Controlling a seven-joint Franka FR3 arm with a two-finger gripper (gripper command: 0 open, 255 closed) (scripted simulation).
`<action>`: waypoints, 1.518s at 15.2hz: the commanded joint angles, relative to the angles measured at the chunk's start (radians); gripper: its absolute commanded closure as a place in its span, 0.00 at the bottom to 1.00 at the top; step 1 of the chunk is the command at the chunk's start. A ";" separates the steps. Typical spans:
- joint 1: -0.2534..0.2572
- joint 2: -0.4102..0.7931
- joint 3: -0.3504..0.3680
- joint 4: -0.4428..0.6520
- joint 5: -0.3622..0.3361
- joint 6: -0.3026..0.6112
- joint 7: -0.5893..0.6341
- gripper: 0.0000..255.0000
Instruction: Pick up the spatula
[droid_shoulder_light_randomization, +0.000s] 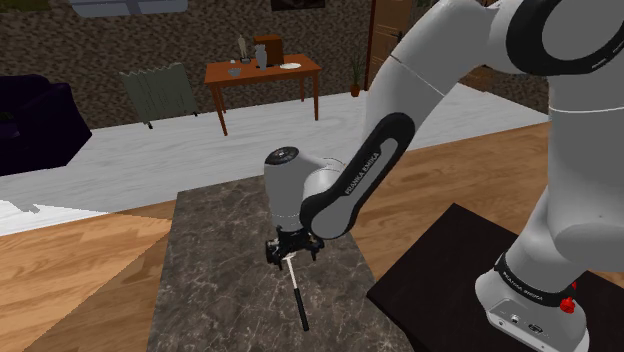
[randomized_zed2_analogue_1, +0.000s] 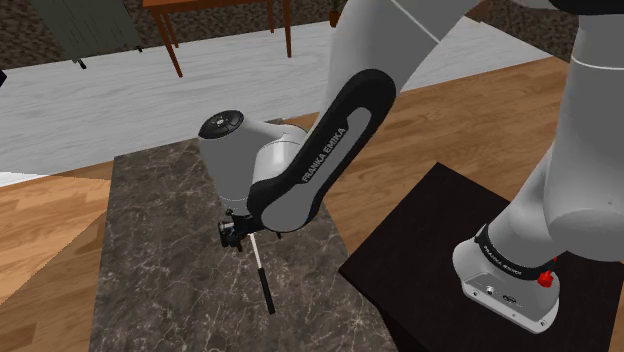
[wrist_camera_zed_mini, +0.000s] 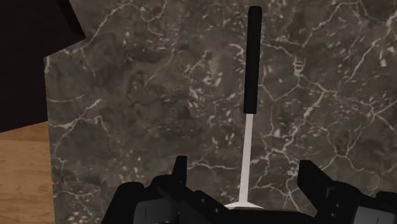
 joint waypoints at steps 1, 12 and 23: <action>0.042 0.074 -0.028 0.061 -0.038 0.012 0.048 0.00; 0.079 0.164 -0.077 0.078 -0.088 0.082 0.078 1.00; 0.065 0.128 -0.058 0.071 -0.069 0.055 0.067 1.00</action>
